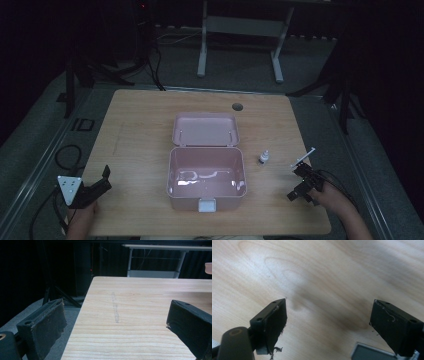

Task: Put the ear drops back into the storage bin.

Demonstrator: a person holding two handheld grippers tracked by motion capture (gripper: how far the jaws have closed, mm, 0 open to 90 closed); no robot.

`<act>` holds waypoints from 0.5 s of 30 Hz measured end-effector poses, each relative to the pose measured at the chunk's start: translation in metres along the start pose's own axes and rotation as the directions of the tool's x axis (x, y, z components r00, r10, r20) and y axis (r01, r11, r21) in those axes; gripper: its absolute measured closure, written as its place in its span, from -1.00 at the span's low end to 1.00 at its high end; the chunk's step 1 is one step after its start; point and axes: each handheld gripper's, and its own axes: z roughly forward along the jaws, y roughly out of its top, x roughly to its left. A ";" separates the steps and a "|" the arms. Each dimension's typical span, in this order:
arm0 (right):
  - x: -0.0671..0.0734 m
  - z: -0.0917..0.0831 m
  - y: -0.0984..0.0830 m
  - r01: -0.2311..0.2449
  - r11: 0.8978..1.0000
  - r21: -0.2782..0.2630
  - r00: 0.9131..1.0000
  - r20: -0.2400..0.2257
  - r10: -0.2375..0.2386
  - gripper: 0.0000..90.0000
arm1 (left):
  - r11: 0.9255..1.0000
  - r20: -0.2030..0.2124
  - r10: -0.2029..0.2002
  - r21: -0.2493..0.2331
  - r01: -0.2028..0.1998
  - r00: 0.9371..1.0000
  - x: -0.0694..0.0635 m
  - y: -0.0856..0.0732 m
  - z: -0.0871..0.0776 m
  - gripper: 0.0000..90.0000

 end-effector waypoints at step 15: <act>0.003 0.002 0.019 0.045 0.997 0.059 0.999 -0.026 -0.044 -0.71 | 1.000 0.001 0.001 0.000 -0.001 1.000 0.000 0.000 0.000 -0.95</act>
